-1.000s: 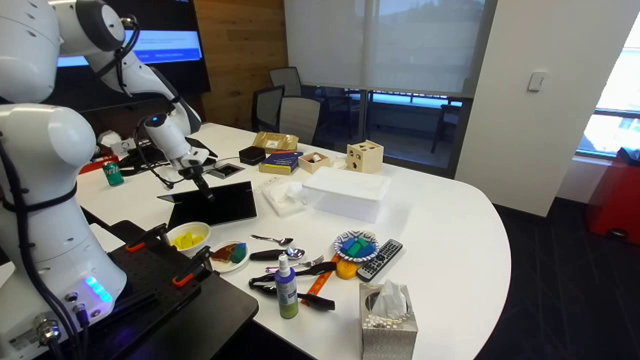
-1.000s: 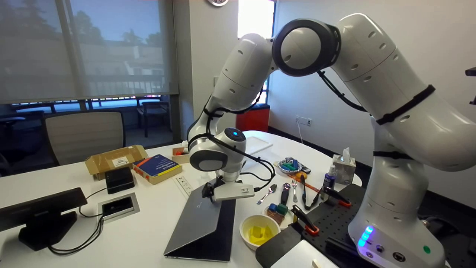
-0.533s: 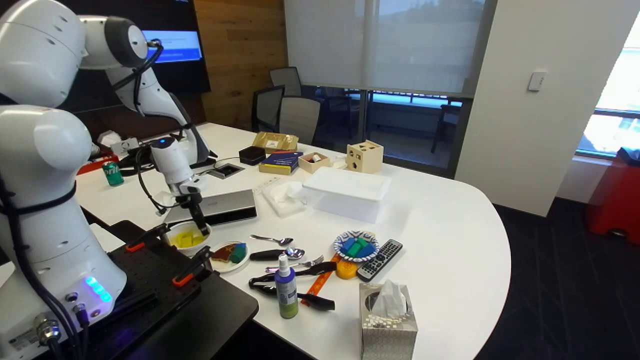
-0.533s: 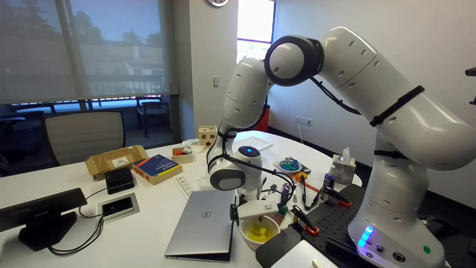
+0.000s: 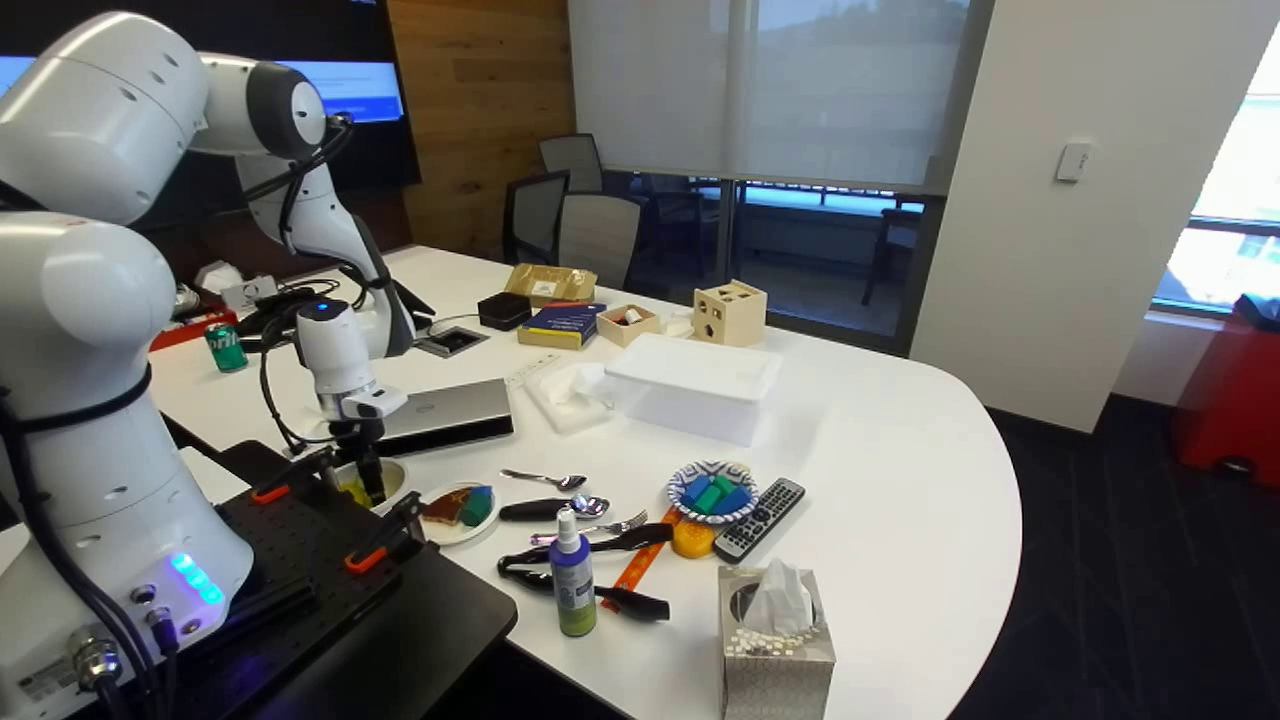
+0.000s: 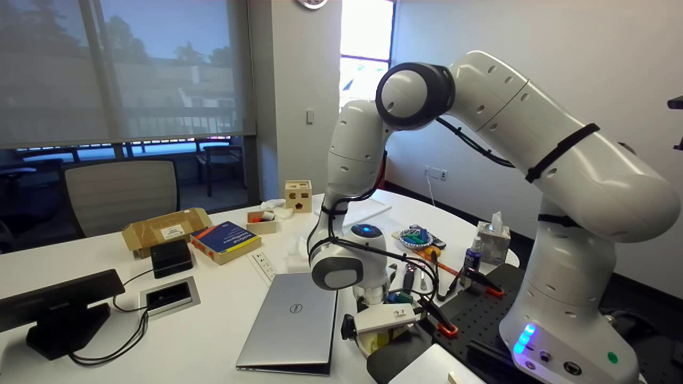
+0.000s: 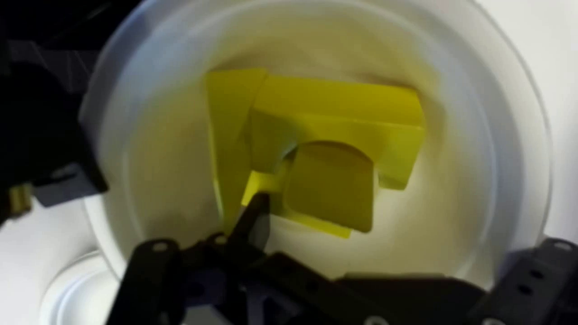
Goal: Use the tissue to clean the laptop's screen
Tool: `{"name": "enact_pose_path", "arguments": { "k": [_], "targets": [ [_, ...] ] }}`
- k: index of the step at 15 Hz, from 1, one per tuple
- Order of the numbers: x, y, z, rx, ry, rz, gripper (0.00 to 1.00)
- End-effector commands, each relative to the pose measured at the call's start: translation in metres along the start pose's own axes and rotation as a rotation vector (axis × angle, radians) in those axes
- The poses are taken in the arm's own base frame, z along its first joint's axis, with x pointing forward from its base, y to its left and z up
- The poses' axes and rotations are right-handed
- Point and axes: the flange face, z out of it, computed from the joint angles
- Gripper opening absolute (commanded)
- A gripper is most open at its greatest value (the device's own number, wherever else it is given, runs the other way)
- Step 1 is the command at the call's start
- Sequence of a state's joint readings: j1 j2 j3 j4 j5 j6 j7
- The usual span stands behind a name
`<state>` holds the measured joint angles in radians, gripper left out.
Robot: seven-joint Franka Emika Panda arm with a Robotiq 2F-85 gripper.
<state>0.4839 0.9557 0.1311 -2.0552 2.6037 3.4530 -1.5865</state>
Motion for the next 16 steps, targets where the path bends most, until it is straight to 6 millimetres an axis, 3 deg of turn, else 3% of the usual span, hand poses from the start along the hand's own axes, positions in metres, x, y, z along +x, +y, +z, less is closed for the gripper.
{"name": "enact_pose_path", "arguments": {
  "k": [1,10,16],
  "targets": [
    [0.003,-0.011,-0.025,0.024,0.056,0.003,1.0],
    [0.024,-0.031,-0.076,0.087,0.192,0.069,1.0],
    [0.036,-0.032,-0.094,0.116,0.218,0.101,1.0]
  ]
}}
